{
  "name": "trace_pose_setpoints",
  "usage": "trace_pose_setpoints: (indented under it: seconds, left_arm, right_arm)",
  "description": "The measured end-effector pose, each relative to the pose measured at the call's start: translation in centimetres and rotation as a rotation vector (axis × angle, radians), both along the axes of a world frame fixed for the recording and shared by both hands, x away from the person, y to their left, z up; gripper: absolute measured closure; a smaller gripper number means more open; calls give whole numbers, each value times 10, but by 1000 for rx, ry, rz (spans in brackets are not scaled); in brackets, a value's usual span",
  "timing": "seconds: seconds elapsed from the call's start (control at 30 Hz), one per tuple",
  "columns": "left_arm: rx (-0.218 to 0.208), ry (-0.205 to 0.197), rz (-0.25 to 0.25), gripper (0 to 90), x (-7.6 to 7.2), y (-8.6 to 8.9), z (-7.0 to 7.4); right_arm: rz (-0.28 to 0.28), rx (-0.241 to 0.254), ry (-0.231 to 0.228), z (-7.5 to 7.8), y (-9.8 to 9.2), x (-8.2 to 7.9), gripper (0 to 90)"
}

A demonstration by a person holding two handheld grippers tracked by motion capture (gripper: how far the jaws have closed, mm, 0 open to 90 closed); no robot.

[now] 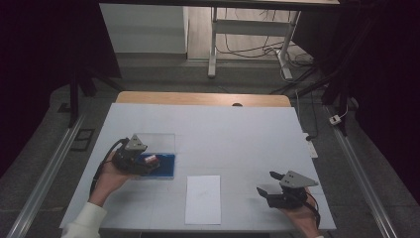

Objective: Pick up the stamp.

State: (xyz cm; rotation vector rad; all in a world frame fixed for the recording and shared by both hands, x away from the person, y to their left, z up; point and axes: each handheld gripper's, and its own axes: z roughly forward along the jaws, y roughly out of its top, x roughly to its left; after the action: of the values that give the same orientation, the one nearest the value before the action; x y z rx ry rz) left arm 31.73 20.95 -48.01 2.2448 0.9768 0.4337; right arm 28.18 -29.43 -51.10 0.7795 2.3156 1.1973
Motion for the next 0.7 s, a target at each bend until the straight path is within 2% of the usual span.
trace_pose_setpoints:
  seconds: [0.13, 0.2, 0.27, 0.43, 0.7]
  left_arm:
    - [8, 8, -6, 306, 1, 1, -2]
    - [7, 9, -6, 322, 1, 1, -3]
    - [8, 11, -9, 337, 1, 1, -4]
    - [5, 27, -15, 369, 3, 2, -9]
    - [-5, 39, -33, 471, 5, 4, -14]
  right_arm:
    - [-8, -6, -2, 0, 0, 0, 236]
    - [0, 8, -2, -1, 0, 0, 236]
    - [-4, -7, -2, 0, 0, -1, 236]
    - [1, -9, 0, 0, 0, 0, 236]
    - [4, -5, 4, -1, 1, 0, 236]
